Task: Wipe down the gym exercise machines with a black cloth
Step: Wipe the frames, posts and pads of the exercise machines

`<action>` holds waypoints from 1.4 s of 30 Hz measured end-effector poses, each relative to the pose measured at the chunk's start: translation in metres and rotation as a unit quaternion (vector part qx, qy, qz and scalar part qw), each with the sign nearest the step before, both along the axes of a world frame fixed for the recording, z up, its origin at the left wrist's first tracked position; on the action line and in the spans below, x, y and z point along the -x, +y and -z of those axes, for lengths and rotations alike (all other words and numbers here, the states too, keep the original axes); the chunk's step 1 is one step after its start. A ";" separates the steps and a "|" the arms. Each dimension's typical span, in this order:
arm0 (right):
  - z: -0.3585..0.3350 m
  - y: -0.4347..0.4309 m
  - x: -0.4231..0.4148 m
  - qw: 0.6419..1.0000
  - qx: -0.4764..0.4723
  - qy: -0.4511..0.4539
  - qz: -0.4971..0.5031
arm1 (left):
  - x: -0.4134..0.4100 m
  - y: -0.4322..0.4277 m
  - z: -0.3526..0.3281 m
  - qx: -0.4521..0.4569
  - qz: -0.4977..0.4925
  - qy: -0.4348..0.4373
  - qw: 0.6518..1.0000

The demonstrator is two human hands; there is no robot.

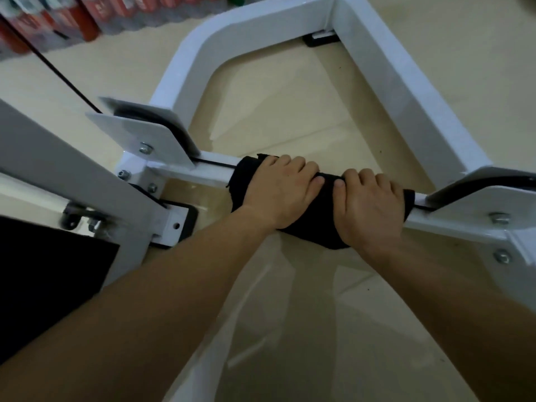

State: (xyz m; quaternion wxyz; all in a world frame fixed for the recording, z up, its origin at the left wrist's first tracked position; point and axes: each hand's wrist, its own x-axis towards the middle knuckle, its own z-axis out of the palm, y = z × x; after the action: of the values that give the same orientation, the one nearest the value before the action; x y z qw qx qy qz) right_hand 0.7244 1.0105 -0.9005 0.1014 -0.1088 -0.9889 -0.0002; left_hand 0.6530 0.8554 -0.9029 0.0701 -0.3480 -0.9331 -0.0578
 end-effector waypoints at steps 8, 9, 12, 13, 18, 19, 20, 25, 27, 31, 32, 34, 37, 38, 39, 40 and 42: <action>0.000 -0.091 0.043 0.990 0.039 -0.001 -0.138 | 0.030 -0.088 -0.010 0.037 -0.116 -0.036 0.992; -0.001 -0.091 0.043 0.988 0.038 -0.005 -0.149 | 0.028 -0.086 -0.010 0.036 -0.121 -0.037 0.991; -0.001 -0.078 0.040 0.983 0.061 -0.010 -0.176 | 0.024 -0.082 -0.010 -0.004 -0.114 -0.049 0.992; -0.002 -0.073 0.038 0.981 0.081 -0.004 -0.174 | 0.022 -0.083 -0.012 -0.031 -0.105 -0.063 0.992; -0.014 -0.051 0.033 0.961 0.219 -0.005 -0.171 | 0.005 -0.096 -0.029 -0.114 -0.095 -0.015 0.989; -0.019 -0.050 0.032 0.959 0.230 -0.013 -0.167 | 0.002 -0.098 -0.032 -0.103 -0.096 -0.006 0.990; -0.024 -0.050 0.032 0.958 0.238 -0.020 -0.161 | -0.002 -0.100 -0.036 -0.095 -0.095 0.006 0.991; -0.061 -0.072 0.041 0.939 0.313 -0.023 -0.138 | -0.025 -0.104 -0.067 -0.140 -0.182 0.074 0.970; -0.082 -0.089 0.053 0.922 0.358 -0.008 -0.146 | -0.030 -0.107 -0.085 -0.220 -0.269 0.029 0.937; -0.127 -0.127 0.088 0.897 0.394 0.029 -0.199 | -0.031 -0.106 -0.110 -0.431 -0.378 -0.030 0.819; -0.137 -0.136 0.097 0.894 0.394 0.041 -0.210 | -0.031 -0.105 -0.115 -0.462 -0.388 -0.015 0.798; -0.152 -0.154 0.115 0.883 0.406 0.068 -0.227 | -0.030 -0.104 -0.120 -0.480 -0.399 0.031 0.781; -0.156 -0.182 0.132 0.858 0.441 0.053 -0.257 | -0.024 -0.107 -0.119 -0.471 -0.406 0.050 0.781; -0.153 -0.189 0.135 0.850 0.451 0.019 -0.272 | -0.020 -0.109 -0.118 -0.462 -0.418 0.022 0.782; -0.148 -0.196 0.136 0.842 0.455 -0.028 -0.288 | -0.016 -0.112 -0.115 -0.446 -0.429 -0.018 0.785; -0.141 -0.200 0.135 0.834 0.456 -0.075 -0.301 | -0.011 -0.114 -0.112 -0.434 -0.434 -0.058 0.787; -0.128 -0.202 0.130 0.821 0.456 -0.140 -0.314 | 0.001 -0.115 -0.108 -0.435 -0.446 -0.104 0.775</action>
State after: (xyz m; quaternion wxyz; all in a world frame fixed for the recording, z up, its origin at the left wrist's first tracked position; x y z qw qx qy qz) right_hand 0.5943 0.8086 -0.7727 -0.1047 0.1754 -0.8599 0.4678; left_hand 0.6522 0.7399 -0.7949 0.1344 0.1834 -0.8607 -0.4555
